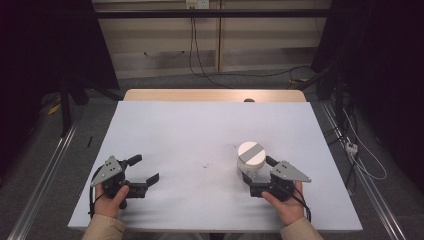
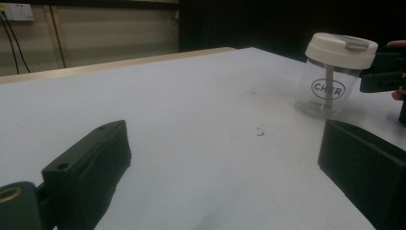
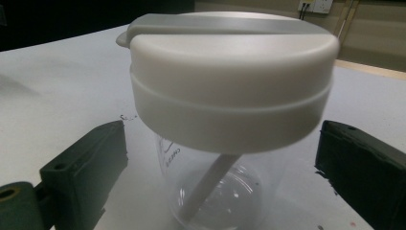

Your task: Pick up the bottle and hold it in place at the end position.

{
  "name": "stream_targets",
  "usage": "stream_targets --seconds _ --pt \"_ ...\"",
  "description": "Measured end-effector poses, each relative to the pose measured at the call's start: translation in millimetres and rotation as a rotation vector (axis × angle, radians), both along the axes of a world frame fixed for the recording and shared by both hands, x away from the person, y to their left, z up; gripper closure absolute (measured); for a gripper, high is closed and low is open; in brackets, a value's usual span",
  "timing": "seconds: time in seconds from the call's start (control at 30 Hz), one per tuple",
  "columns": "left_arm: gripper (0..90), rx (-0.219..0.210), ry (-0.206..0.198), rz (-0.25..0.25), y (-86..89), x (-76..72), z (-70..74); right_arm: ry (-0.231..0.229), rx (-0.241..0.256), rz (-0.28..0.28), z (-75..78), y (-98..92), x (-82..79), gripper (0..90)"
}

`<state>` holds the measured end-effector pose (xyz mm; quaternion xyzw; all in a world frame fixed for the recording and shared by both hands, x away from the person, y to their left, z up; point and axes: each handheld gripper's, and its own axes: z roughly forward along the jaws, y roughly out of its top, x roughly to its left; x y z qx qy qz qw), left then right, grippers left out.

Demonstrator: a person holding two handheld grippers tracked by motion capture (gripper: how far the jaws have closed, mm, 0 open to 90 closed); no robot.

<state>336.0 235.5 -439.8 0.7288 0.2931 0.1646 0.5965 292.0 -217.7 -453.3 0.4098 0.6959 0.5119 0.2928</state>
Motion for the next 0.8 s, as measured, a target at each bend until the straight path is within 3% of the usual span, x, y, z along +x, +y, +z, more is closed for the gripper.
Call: stream_targets --seconds 0.4,0.8 --pt "3.6 0.002 0.008 -0.005 -0.8 0.4 -1.2 0.037 0.033 -0.047 -3.4 9.0 17.2 5.1" --pt "3.7 0.009 0.007 -0.01 -1.5 0.9 -1.6 0.05 0.044 -0.047 -4.3 12.0 22.7 9.4"
